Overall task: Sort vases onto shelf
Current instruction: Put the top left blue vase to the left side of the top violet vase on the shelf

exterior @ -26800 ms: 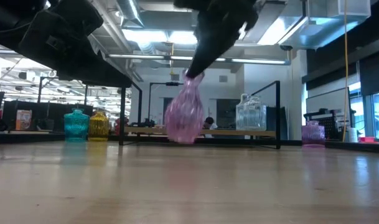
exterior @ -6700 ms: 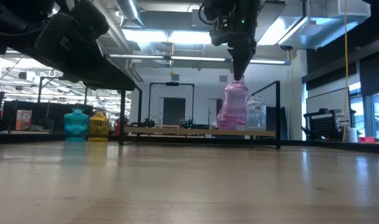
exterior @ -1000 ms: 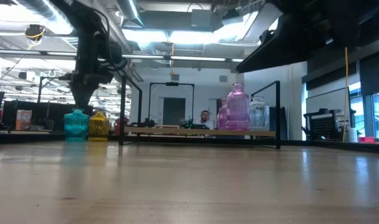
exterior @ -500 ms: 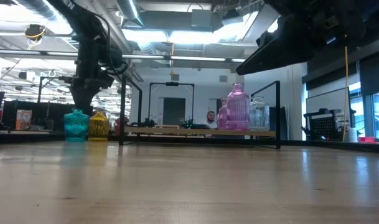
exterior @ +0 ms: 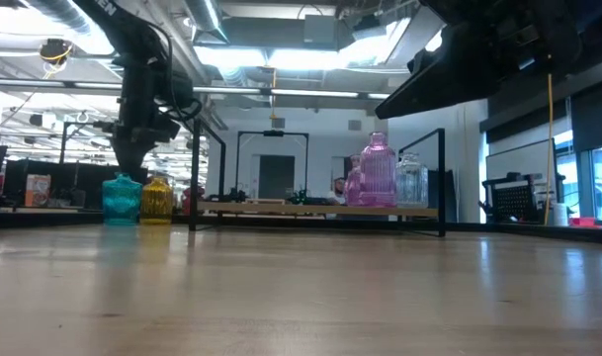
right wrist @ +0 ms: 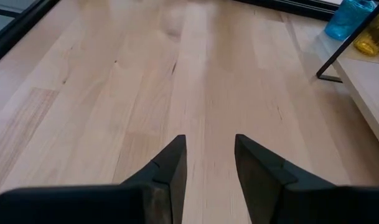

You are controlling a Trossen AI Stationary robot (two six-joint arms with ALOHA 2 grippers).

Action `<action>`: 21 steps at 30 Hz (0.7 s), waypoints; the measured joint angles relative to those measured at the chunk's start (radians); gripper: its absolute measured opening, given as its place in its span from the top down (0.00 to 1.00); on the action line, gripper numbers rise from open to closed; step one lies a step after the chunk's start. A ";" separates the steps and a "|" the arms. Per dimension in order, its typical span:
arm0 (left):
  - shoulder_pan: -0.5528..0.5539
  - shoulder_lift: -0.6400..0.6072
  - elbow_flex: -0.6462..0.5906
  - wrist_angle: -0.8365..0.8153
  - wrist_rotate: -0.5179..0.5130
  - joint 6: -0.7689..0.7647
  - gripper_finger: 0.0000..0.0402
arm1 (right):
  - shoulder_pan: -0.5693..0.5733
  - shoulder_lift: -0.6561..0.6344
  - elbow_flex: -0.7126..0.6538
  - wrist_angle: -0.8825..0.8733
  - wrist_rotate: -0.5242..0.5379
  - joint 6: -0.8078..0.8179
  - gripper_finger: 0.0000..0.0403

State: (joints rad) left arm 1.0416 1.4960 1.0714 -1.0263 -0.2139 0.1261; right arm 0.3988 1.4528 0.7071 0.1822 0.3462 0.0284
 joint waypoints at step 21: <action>-0.003 0.003 -0.003 -0.015 0.041 0.051 0.91 | 0.000 0.000 0.000 0.000 0.001 0.000 0.70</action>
State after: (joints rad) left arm 1.0386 1.4990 1.0687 -1.0416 -0.1726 0.1766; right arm 0.3988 1.4528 0.7074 0.1822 0.3470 0.0280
